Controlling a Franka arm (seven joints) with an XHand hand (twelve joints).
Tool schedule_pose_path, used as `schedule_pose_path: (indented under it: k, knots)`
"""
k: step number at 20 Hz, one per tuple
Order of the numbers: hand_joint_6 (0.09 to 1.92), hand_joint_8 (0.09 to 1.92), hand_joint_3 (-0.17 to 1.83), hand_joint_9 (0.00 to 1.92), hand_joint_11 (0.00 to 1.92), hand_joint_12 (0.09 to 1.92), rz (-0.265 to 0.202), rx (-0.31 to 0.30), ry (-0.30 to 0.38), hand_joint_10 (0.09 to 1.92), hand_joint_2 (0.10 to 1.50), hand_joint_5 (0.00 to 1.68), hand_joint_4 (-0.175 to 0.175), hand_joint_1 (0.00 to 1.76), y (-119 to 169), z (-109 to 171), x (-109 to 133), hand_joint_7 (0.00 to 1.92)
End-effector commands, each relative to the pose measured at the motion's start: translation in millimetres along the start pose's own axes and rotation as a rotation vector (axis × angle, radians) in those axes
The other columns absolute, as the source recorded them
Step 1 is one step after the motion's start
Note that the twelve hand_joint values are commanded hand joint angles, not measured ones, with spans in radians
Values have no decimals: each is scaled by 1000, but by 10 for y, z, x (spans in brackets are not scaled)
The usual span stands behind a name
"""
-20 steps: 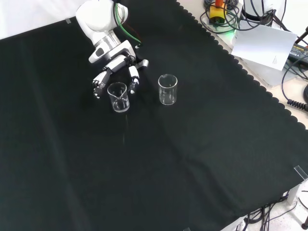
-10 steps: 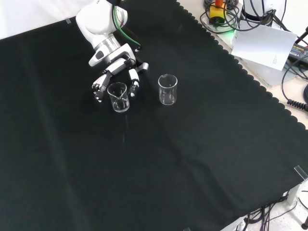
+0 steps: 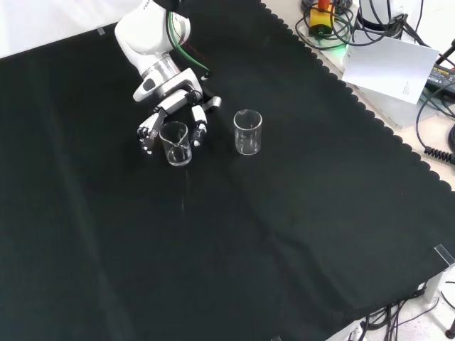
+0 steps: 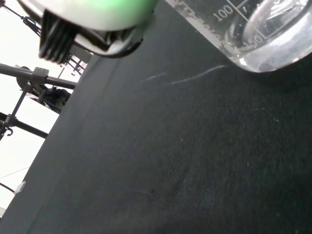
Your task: Pick up the beaker on the right.
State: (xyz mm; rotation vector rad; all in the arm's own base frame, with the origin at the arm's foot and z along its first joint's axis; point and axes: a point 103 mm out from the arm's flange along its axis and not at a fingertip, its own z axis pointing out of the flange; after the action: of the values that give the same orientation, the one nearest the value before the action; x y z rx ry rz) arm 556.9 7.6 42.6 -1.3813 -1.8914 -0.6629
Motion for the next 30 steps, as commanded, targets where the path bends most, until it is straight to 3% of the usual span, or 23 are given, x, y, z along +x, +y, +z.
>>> schedule_pose_path:
  k: [1,4,11,12,17,19,20,21,24,26,28,30]
  knots:
    - [472,743,689,509,99,1354,5,-2,31,594,504,443,-23,987,35,41,-11,335]
    - [678,751,694,511,107,1357,10,-9,34,595,504,369,-25,992,51,63,-28,332]
    - [752,759,698,510,116,1356,35,1,42,601,506,361,-26,1005,54,83,-47,330]
    - [779,760,697,507,118,1355,4,32,87,602,509,367,-26,1012,51,51,-74,328]
    - [915,764,706,531,161,1347,72,5,45,608,555,469,-22,1039,74,18,-84,374]
    - [935,753,720,644,284,1329,99,-20,-19,603,586,637,-18,1055,77,12,-51,529]
    - [936,749,642,763,441,1291,115,-34,-45,588,672,807,1,1076,81,10,-35,672]
    - [906,745,578,890,624,1219,124,-35,-73,568,731,951,-11,1104,90,10,-17,816]
    - [848,727,321,1134,975,999,133,-54,-135,436,882,1133,9,1230,106,-14,23,1086]
    - [703,572,300,1249,1156,885,131,-96,-164,347,862,1228,28,1263,99,-61,60,1217]
    - [550,376,407,1357,1262,789,117,-142,-194,258,771,1316,57,1282,95,-149,119,1359]
    - [633,512,519,1479,1313,746,90,-163,-192,91,694,1293,-63,1373,107,-306,167,1350]
